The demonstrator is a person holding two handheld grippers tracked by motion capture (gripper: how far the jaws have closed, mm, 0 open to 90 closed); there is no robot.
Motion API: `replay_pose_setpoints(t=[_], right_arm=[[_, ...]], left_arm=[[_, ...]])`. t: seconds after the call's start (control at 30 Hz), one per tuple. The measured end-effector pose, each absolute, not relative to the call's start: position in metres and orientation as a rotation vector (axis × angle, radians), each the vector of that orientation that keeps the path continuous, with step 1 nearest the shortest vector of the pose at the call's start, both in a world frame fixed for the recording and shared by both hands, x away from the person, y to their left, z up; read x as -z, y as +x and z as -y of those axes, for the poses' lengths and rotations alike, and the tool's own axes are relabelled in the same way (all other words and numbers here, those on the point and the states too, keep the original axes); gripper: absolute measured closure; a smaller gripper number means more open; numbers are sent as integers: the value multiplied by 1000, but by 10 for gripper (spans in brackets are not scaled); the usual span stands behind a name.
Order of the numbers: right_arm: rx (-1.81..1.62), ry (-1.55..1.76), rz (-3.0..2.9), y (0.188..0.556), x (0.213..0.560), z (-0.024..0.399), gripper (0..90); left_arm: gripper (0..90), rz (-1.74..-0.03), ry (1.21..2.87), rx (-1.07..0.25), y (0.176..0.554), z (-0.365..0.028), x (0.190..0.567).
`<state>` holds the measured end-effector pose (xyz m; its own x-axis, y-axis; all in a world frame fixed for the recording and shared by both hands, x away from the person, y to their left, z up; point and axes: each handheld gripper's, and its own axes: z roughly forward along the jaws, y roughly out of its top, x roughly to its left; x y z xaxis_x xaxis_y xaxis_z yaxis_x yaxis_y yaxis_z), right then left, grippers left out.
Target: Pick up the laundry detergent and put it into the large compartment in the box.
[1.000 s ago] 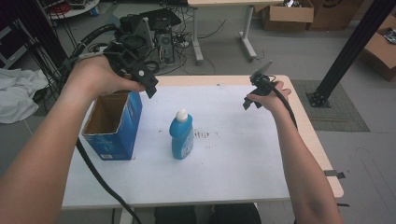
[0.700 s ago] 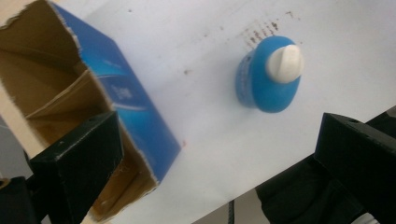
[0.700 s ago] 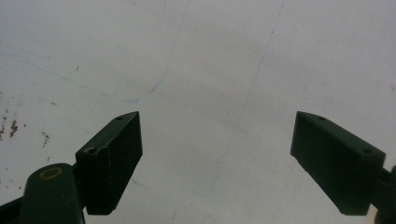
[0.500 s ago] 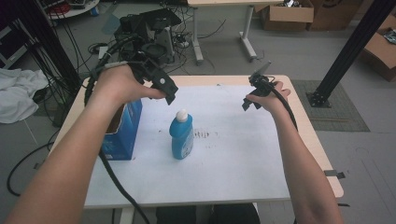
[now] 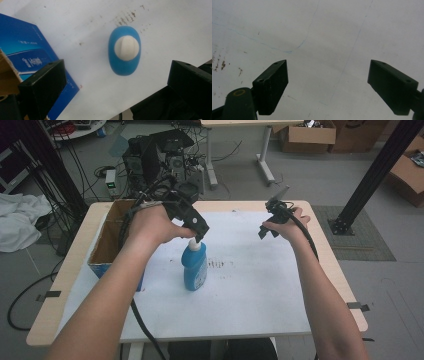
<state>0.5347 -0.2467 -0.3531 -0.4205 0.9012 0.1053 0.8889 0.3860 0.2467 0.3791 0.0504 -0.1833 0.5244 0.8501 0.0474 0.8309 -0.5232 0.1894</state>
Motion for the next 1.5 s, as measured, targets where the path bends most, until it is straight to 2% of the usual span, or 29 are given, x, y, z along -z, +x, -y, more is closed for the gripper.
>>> replay_pose_setpoints(t=[1.0,1.5], right_arm=[[-434,1695,-2565,531,358,254,169],[-439,1699,-2567,530,359,256,169]], left_arm=[[35,-1529,2640,-161,392,-25,251],[47,-1555,2671,-172,395,-16,273]])
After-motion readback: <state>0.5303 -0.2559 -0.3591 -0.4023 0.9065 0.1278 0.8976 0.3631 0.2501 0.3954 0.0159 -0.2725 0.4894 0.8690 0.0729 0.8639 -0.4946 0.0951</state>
